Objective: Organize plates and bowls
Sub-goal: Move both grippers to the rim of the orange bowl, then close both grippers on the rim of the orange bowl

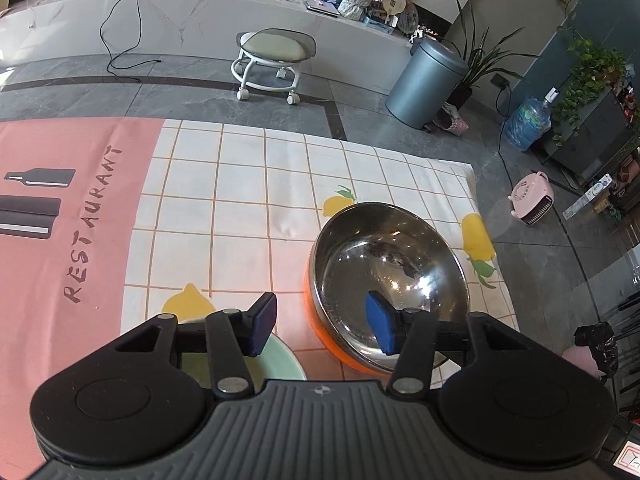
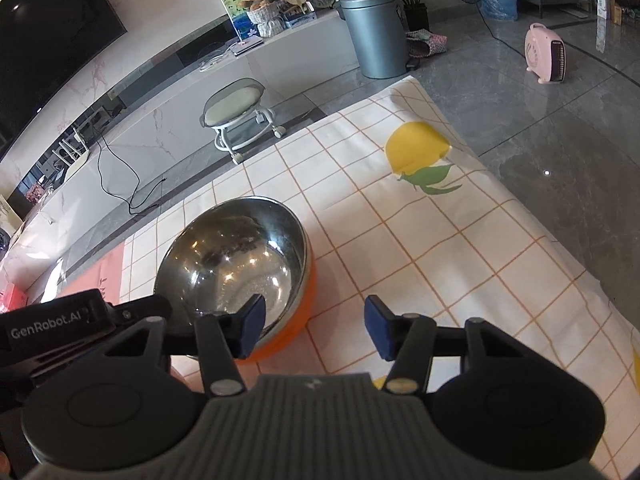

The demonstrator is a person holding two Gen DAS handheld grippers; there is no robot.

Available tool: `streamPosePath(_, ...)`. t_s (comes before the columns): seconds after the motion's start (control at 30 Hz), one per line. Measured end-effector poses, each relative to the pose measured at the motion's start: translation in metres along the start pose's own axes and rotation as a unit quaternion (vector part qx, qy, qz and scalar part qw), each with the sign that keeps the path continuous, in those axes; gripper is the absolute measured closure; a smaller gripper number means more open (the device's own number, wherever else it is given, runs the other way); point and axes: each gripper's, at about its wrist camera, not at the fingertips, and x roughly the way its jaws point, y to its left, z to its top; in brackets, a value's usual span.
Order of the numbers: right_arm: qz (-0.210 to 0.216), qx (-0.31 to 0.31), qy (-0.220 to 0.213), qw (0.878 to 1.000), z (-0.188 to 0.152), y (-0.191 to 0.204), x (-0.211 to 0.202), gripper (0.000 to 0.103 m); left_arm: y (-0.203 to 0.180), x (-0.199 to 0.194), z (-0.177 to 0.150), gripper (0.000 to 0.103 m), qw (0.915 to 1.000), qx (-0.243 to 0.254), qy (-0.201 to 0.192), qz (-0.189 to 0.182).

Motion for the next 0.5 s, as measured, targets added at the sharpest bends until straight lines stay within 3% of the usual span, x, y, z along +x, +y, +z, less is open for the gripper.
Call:
streamPosePath(0.13,0.006,0.016,0.009,1.000,0.001,-0.002,0.012,0.060,0.000,0.009,0.000,0.066,1.0000,-0.006,0.007,0.003)
streamPosePath(0.33,0.023,0.017,0.007,1.000,0.002,0.001,0.015,0.081,-0.006,0.010,0.000,0.083,0.9999,0.015,0.006,0.004)
streamPosePath(0.5,0.020,0.015,0.002,1.000,0.000,0.003,0.013,0.085,-0.006,0.011,0.001,0.087,0.9997,0.021,0.014,0.002)
